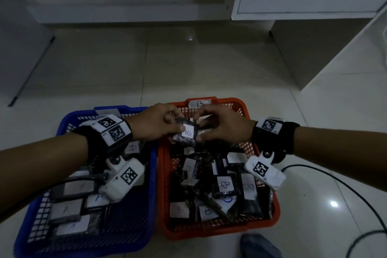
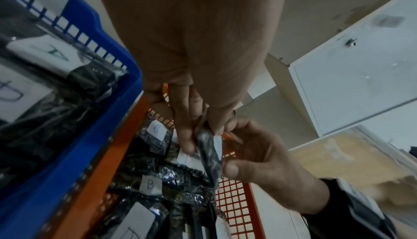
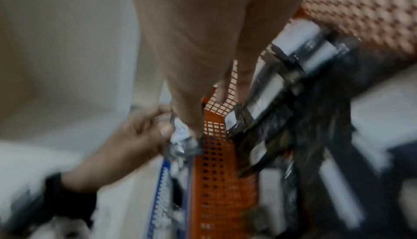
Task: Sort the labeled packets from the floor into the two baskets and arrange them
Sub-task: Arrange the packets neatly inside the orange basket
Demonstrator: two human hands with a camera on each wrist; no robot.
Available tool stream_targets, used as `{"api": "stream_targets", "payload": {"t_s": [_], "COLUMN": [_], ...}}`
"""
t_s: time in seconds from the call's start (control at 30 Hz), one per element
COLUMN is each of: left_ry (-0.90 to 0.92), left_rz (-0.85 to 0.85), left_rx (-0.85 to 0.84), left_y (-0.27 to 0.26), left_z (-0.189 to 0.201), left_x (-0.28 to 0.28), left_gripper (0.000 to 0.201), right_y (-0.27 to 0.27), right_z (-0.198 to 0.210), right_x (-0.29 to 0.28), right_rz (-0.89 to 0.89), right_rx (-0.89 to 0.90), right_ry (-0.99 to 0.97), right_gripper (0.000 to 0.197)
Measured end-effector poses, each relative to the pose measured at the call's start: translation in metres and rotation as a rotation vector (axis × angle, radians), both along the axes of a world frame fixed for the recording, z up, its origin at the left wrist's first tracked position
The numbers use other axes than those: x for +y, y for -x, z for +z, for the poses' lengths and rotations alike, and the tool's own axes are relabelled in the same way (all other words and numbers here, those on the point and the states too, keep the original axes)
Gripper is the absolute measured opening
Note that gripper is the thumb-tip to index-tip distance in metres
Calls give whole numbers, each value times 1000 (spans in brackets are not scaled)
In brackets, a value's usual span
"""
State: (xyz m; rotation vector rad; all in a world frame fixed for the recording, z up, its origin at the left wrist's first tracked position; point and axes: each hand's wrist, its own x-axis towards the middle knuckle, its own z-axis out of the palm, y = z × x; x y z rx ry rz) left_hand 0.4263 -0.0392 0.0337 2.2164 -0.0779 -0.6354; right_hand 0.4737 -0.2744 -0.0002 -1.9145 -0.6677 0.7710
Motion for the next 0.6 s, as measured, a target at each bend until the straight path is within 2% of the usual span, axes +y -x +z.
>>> {"api": "stream_targets", "payload": {"t_s": [0.1,0.17,0.23,0.3,0.4,0.43,0.5,0.6], "left_ry": [81,116,123,146,123,35,-202,-441], "left_rz": [58,93,118,159,230,198,23,-403], "left_rx": [26,18,3,-6,-31,-69,-164,-250], "left_y": [2,1,-1,-2,-2,-1,5,23], "left_z": [-3,-5,-7,-10,-10,-8,-2,5], "left_x": [-1,1,4,8,13,15,17,6], "left_gripper": [40,41,36,35,38,36,25,13], "right_y": [-4,-6,-9,-15,-26,-28,-29,-25], "right_z": [6,10,13,15,10,7,0,-11], "right_x": [5,8,11,13,16,18,24,40], "right_rz": [174,242,283,309,271,234,197,247], "right_rx": [-353,-512,-584,-570,-585,-605,-644,-743], "right_ry": [95,117,121,135,250,312,421,482], "right_gripper": [49,45,40,36,32,32,34,34]}}
